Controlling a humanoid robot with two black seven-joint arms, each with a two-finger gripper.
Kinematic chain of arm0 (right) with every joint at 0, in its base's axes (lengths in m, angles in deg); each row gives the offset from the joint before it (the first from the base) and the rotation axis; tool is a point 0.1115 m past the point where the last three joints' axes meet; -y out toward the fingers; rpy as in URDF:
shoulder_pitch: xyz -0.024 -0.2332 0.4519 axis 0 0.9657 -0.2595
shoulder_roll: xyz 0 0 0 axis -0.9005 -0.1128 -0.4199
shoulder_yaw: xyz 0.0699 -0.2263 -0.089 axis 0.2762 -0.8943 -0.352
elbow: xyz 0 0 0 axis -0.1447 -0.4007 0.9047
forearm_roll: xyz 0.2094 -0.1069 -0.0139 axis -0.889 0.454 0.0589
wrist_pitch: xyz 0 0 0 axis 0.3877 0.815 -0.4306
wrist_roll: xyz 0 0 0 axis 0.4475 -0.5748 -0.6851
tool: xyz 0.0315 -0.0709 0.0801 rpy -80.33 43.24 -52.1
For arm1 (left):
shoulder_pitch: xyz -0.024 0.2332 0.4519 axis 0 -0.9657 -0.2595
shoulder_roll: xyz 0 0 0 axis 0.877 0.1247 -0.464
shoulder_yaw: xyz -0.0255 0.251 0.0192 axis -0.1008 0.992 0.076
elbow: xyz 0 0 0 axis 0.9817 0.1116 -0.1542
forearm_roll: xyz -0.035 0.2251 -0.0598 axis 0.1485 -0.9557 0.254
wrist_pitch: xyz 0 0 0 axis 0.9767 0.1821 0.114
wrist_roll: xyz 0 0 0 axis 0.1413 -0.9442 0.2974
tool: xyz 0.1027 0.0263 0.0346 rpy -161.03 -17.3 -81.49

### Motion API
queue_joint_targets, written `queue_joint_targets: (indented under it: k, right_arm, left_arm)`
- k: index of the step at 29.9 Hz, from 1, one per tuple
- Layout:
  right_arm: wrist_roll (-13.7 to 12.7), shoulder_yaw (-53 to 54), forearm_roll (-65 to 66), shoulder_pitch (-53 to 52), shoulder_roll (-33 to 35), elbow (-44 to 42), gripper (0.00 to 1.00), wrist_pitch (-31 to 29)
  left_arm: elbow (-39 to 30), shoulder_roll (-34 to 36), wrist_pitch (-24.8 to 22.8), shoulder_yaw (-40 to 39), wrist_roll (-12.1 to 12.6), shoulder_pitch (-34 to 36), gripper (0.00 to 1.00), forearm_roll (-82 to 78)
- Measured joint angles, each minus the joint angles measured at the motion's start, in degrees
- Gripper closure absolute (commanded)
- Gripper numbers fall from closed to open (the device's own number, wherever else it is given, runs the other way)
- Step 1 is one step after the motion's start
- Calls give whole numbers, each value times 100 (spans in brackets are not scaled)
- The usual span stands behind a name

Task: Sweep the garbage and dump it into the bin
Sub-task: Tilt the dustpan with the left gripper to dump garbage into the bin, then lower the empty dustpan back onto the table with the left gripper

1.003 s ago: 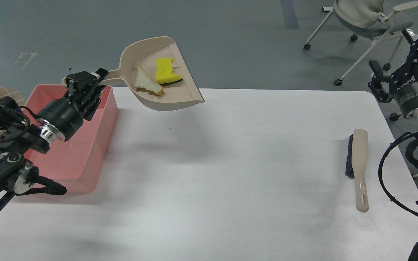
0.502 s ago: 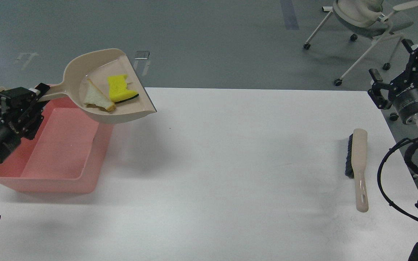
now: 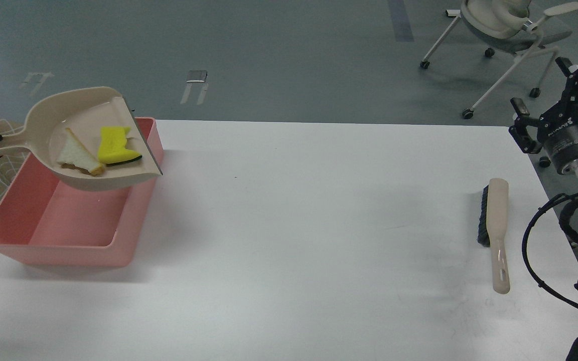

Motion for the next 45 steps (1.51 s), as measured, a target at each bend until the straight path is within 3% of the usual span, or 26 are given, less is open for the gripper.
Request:
queue_joint_targets:
  k: [6, 11, 21, 35, 41, 45]
  right_arm:
    - [7, -1, 0, 22, 5, 19, 0, 0]
    - [8, 26, -5, 23, 6, 33, 0, 0]
    - [8, 58, -81, 16, 18, 81, 0, 0]
    - [9, 60, -114, 23, 145, 62, 0, 0]
    - [9, 68, -123, 24, 143, 62, 0, 0]
    - [8, 235, -173, 24, 138, 62, 0, 0]
  left_arm:
    - [704, 478, -365, -30, -31, 35, 85, -9]
    - [842, 937, -425, 9, -33, 41, 85, -99]
    - [620, 1597, -385, 26, -16, 127, 85, -1083]
    - [241, 3124, -424, 39, -29, 451, 85, -1563]
    - [72, 2997, -426, -19, -24, 770, 85, -1174]
    - [-216, 2529, -426, 44, 155, 1150, 85, -625]
